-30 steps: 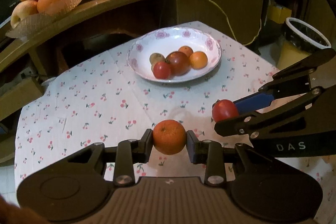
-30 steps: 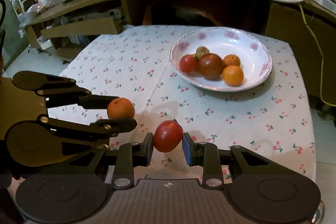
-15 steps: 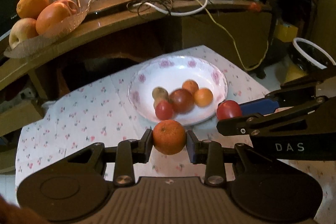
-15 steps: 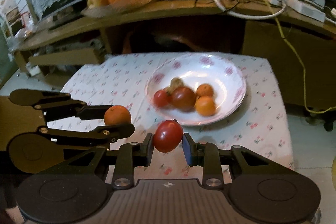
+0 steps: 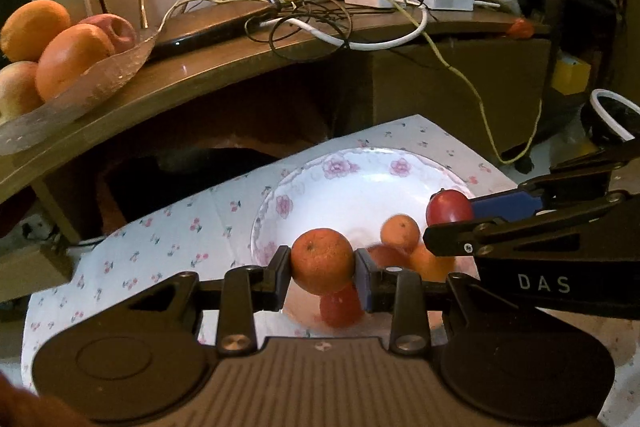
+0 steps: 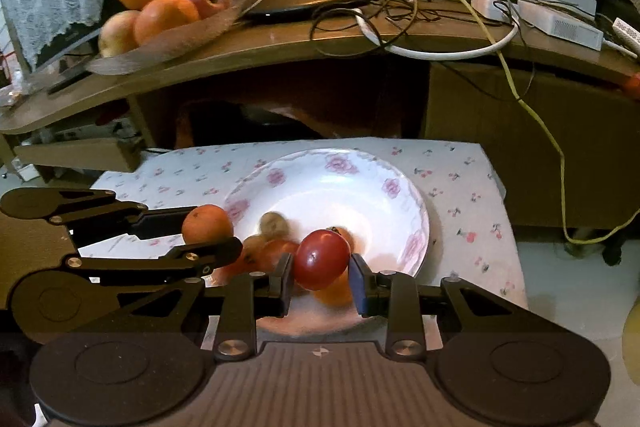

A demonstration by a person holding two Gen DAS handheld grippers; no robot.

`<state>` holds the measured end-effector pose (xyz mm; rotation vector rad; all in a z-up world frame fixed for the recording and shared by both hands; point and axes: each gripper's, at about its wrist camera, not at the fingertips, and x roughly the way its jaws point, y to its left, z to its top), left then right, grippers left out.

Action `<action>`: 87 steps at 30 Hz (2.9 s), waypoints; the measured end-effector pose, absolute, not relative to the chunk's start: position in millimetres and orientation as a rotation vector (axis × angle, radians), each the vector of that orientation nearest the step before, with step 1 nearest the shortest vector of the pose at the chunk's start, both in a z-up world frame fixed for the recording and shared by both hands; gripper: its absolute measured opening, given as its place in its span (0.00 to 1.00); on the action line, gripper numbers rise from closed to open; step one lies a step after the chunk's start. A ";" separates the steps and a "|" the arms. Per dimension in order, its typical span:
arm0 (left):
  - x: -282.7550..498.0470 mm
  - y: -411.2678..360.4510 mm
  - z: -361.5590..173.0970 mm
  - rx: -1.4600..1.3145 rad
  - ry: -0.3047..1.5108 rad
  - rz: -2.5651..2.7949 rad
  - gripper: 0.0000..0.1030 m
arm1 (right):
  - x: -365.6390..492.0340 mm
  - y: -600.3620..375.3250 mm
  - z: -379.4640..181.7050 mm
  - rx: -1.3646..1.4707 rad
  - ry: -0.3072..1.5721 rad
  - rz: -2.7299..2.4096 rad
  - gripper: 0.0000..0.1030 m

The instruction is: Organize fruits

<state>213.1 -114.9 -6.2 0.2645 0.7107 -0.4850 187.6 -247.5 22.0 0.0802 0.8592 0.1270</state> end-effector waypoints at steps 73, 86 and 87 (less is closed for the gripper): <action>76.4 -54.6 11.5 0.159 0.767 -0.229 1.00 | 45.3 -234.8 47.7 0.167 0.875 0.021 0.48; 45.8 -42.8 5.1 0.089 0.838 -0.221 1.00 | 13.5 -225.4 44.0 0.185 0.911 0.009 0.52; 43.8 -42.5 4.9 0.089 0.840 -0.222 1.00 | 12.0 -225.4 44.0 0.187 0.912 0.005 0.52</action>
